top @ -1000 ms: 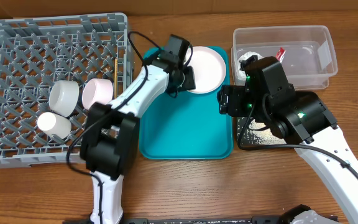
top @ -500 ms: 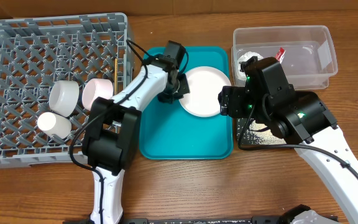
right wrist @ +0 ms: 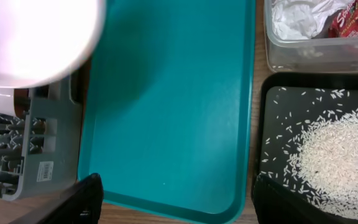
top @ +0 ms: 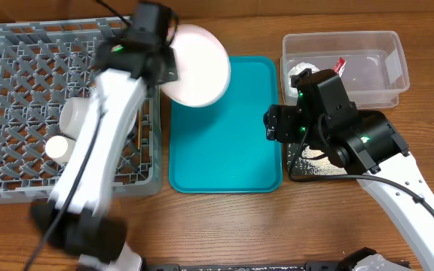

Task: Sort waste into correct bins and load items into the dishwasher
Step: 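Lift the white plate and stand it upright in the rack's left side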

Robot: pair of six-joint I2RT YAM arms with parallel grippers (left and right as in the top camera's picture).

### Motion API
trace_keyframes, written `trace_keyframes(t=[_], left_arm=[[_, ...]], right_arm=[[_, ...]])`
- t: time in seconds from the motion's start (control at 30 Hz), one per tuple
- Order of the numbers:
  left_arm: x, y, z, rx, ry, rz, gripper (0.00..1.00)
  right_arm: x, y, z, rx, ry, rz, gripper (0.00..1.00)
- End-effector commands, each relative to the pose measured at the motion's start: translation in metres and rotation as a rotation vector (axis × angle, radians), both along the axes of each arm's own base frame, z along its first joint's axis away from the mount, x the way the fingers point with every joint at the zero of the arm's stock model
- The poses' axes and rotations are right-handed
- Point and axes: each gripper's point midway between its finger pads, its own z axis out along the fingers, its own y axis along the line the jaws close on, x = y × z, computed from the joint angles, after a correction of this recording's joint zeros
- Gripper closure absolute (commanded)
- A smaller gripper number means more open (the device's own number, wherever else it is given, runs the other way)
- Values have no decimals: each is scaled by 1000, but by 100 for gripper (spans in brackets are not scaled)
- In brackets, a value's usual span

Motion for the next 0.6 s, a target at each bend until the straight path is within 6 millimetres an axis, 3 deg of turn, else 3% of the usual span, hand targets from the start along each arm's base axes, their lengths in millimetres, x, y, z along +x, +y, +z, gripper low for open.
trace_keyframes(t=[0.0,0.13,0.23,0.57], left_arm=[[-34,70,81,376,-145,138,96],[-73,123,131,671,-173,312,96],[-86,144,148,815,-138,362,96],[-92,190,141,937,-18,494,96]], right_arm=[[2,0,2,5,-6,-4,22],[2,0,2,4,-5,-4,21],[2,0,2,5,-6,-4,21],[2,0,2,4,-5,-4,21]])
